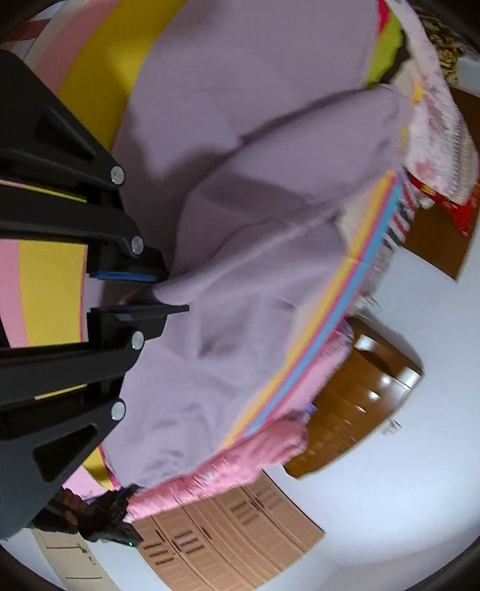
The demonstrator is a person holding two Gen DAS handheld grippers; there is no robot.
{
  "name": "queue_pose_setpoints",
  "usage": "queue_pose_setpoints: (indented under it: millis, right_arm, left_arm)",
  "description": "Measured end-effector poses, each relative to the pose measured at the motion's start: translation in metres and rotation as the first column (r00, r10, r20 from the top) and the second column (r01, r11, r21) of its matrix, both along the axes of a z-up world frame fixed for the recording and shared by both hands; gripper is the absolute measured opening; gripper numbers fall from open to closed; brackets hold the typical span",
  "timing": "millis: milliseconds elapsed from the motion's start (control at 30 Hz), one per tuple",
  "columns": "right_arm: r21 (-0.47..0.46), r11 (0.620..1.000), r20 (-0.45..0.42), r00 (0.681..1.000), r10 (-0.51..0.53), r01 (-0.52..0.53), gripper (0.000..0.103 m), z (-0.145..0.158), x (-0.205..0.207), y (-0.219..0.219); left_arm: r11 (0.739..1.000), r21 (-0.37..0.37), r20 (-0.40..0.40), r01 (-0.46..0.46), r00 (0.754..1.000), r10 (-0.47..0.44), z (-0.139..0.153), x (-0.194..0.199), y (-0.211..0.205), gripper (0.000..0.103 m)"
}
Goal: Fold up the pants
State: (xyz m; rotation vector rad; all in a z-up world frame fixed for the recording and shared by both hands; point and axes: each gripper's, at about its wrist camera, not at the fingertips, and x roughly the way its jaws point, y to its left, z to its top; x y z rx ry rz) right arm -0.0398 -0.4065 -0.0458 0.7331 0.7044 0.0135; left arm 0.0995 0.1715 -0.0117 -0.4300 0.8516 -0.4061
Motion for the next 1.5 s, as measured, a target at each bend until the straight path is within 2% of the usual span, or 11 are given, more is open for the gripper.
queue_pose_setpoints:
  millis: [133, 367, 500, 633, 867, 1100, 1233, 1267, 1333, 1400, 1500]
  right_arm:
    - [0.0, 1.0, -0.03, 1.0, -0.007, 0.007, 0.013, -0.009, -0.002, -0.002]
    - [0.014, 1.0, -0.026, 0.999, -0.022, 0.022, 0.012, -0.014, 0.001, 0.004]
    - [0.025, 1.0, -0.011, 1.0, -0.008, 0.009, 0.026, -0.014, -0.001, 0.009]
    - [0.015, 1.0, -0.017, 1.0, 0.017, -0.016, 0.027, -0.012, -0.003, 0.019]
    - [-0.062, 0.998, -0.011, 1.0, 0.01, -0.01, 0.016, -0.011, -0.001, 0.025]
    - [-0.079, 0.997, -0.01, 1.0, -0.003, 0.002, 0.012, -0.01, -0.003, 0.025]
    - [-0.083, 0.997, -0.014, 1.0, -0.004, 0.003, 0.016, -0.013, -0.003, 0.027]
    - [-0.092, 0.996, -0.02, 1.0, 0.006, -0.008, 0.021, -0.011, -0.003, 0.027]
    - [-0.108, 0.994, -0.036, 0.999, -0.004, 0.0, 0.053, -0.006, -0.009, 0.024]
    - [-0.13, 0.991, -0.022, 0.999, -0.037, 0.034, 0.056, 0.001, -0.02, 0.02]
    - [-0.257, 0.959, 0.03, 0.993, -0.117, 0.121, 0.056, 0.027, -0.036, 0.018]
  left_arm:
    - [1.0, 0.023, 0.013, 0.001, 1.0, -0.001, 0.006, -0.003, 0.001, 0.009]
    - [1.0, 0.006, -0.066, -0.009, 0.998, 0.01, -0.034, -0.009, 0.007, 0.014]
    - [1.0, -0.026, -0.069, -0.011, 0.998, 0.009, -0.039, -0.012, 0.012, 0.022]
    - [1.0, -0.021, -0.063, -0.007, 0.998, 0.006, -0.039, -0.012, 0.009, 0.025]
    - [1.0, 0.028, -0.028, 0.001, 1.0, 0.0, -0.034, -0.017, 0.0, 0.007]
    - [0.994, 0.109, 0.017, 0.001, 1.0, -0.003, -0.024, -0.033, -0.008, 0.006]
    - [0.999, 0.043, -0.006, 0.001, 1.0, 0.0, -0.042, -0.028, 0.003, 0.009]
    - [1.0, 0.024, -0.007, 0.009, 1.0, -0.009, -0.042, -0.028, 0.005, 0.011]
    - [1.0, 0.013, -0.001, 0.02, 1.0, -0.02, -0.038, -0.03, 0.009, 0.034]
    - [0.999, 0.038, 0.048, -0.025, 0.999, 0.023, -0.026, -0.036, 0.022, 0.078]
    - [0.991, 0.015, 0.092, -0.131, 0.987, 0.129, -0.001, -0.034, 0.059, 0.081]
